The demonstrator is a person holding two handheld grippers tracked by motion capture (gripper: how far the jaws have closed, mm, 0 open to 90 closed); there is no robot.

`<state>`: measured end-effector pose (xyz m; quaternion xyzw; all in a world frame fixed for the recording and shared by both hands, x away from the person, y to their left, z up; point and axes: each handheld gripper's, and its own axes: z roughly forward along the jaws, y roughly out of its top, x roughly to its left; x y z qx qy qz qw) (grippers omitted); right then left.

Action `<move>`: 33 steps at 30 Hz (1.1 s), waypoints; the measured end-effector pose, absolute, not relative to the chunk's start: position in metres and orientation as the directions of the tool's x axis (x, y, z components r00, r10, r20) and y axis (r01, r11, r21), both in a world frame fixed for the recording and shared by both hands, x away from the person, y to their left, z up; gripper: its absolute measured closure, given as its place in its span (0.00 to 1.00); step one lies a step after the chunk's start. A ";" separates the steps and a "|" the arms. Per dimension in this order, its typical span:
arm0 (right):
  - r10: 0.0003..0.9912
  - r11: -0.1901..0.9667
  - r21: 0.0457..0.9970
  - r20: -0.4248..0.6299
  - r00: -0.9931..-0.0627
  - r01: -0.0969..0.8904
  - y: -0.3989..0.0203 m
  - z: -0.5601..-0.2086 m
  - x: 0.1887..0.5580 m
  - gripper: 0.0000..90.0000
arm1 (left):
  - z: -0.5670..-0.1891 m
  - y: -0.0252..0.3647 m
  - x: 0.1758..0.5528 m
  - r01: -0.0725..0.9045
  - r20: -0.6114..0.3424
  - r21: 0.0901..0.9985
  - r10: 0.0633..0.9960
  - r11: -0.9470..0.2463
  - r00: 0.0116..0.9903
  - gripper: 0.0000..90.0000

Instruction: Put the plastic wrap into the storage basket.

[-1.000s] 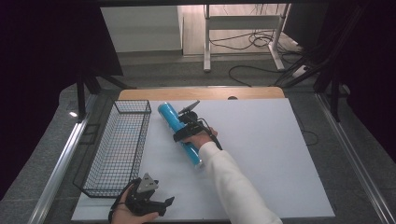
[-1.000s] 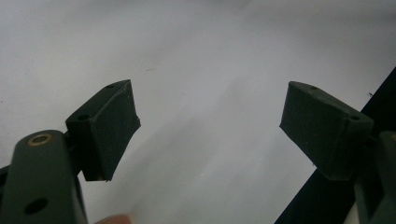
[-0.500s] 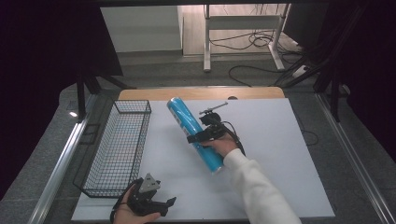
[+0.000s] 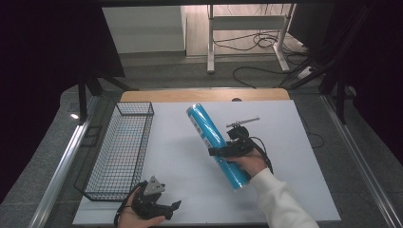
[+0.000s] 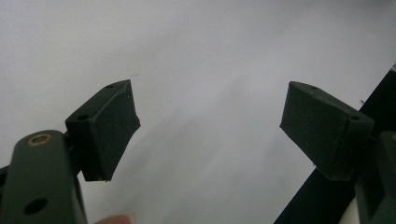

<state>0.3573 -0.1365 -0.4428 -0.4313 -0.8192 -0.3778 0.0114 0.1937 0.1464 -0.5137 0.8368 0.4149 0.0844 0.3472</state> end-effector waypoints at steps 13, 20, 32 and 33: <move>0.671 0.334 0.637 0.357 -0.650 0.695 -0.160 -0.446 0.319 0.36 | -0.510 0.143 0.198 0.655 -0.232 0.679 0.749 -0.333 0.621 0.19; 0.672 0.329 0.641 0.357 -0.649 0.693 -0.169 -0.450 0.306 0.36 | -0.507 0.142 0.203 0.678 -0.327 0.691 0.727 -0.252 0.604 0.18; 0.665 0.333 0.648 0.354 -0.658 0.685 -0.168 -0.456 0.297 0.36 | -0.494 0.126 0.240 0.723 -0.577 0.690 0.577 -0.034 0.577 0.13; 0.662 0.335 0.648 0.355 -0.660 0.684 -0.167 -0.456 0.296 0.36 | -0.494 0.126 0.245 0.732 -0.604 0.681 0.559 -0.007 0.568 0.13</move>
